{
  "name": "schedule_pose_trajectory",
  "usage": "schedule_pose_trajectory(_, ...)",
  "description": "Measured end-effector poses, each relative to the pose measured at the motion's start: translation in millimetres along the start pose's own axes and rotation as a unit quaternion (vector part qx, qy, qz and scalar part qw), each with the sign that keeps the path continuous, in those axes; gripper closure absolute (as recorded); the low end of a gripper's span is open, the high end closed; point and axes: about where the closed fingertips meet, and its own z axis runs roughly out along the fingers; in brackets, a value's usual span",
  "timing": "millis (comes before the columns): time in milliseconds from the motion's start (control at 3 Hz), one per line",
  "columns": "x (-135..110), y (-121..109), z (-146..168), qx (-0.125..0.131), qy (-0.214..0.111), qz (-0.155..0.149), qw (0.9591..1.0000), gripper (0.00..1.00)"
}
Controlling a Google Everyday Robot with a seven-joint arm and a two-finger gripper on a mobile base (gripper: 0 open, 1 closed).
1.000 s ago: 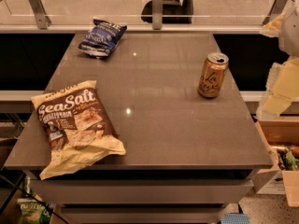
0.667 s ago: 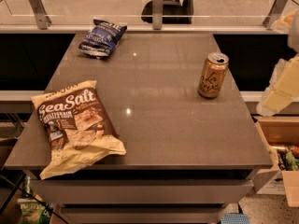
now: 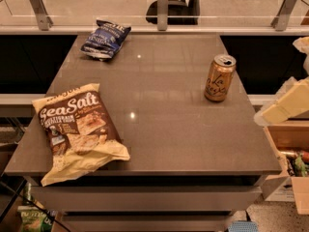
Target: Move orange can near blue chip bag
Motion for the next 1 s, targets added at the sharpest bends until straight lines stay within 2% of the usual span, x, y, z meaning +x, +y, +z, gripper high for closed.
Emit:
schedule_pose_trajectory(333,6.5,-6.1,14.9,0.022,-0.063,0.032,0.9973,0.0)
schedule_pose_trajectory(667,9.2,-16.2,29.7,0.044,-0.126,0.061,0.9892,0.0)
schedule_pose_trajectory(1000,6.2,-27.3,41.0,0.061,-0.175,0.076,0.9798,0.0)
